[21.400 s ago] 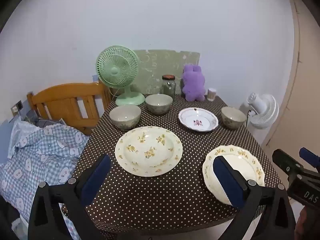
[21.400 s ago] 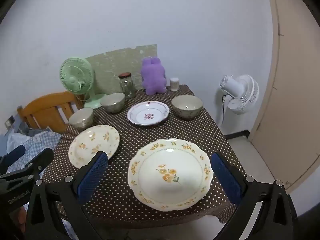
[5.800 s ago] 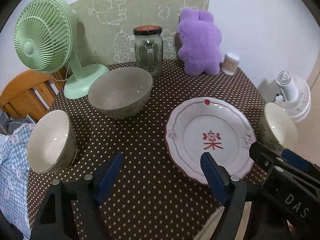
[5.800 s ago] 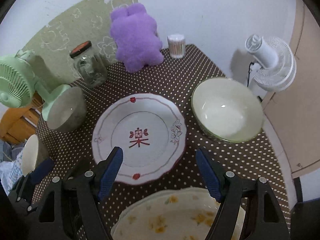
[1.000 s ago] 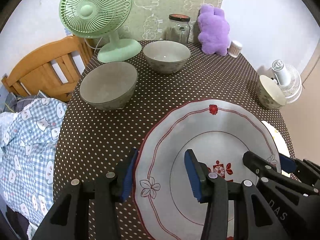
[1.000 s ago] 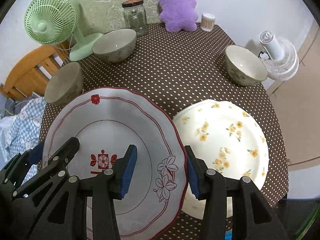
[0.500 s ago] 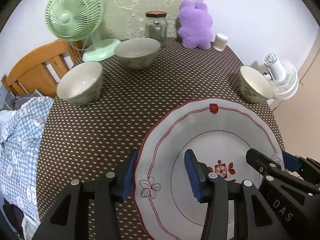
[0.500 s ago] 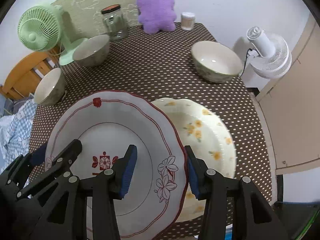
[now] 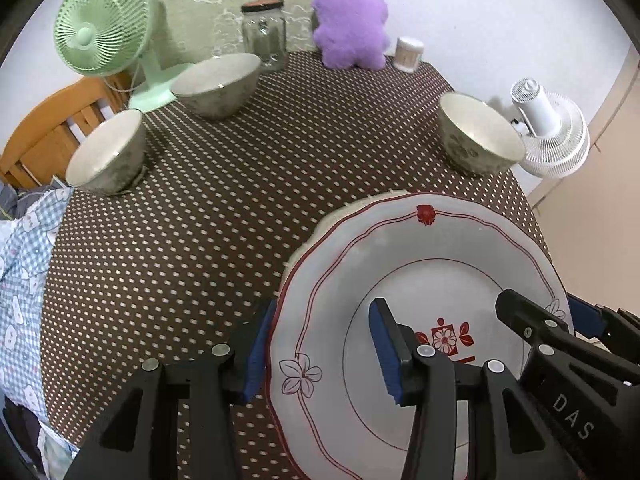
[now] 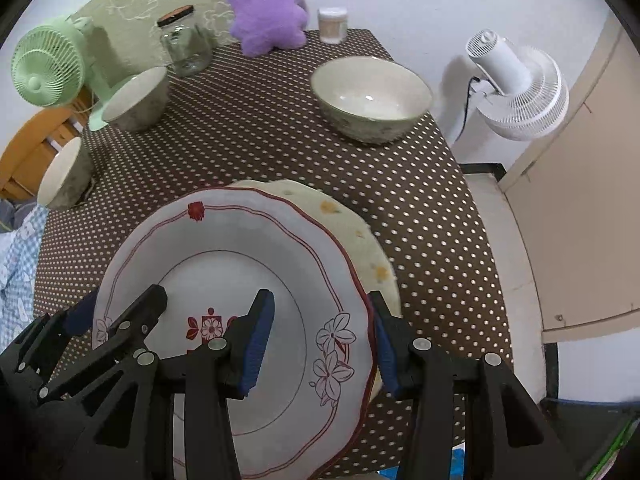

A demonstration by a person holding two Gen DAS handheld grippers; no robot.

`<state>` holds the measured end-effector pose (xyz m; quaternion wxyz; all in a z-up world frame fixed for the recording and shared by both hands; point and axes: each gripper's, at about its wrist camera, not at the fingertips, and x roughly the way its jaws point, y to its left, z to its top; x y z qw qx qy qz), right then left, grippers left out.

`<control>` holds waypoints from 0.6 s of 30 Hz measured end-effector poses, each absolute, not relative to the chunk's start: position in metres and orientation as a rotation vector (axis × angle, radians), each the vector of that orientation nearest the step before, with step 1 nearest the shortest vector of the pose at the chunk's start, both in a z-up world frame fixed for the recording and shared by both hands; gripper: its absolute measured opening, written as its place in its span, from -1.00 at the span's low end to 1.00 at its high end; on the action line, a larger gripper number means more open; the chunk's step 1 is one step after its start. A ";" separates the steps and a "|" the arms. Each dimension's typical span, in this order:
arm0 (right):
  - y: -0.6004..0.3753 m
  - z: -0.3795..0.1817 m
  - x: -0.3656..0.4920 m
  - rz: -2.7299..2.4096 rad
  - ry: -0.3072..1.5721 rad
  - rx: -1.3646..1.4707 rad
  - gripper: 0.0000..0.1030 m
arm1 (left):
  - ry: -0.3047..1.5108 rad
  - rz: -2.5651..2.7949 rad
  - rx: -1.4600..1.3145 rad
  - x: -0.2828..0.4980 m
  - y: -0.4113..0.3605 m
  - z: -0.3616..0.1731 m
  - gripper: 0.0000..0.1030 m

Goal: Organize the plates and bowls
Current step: 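Lower the white red-character plate onto the yellow-flower plates with both grippers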

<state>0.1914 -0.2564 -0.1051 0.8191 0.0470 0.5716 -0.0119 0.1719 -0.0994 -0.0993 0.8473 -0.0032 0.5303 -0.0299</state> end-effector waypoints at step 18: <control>-0.289 -0.136 0.203 -0.019 1.269 0.094 -0.01 | 1.168 -0.044 0.065 0.186 -0.143 -0.131 -0.08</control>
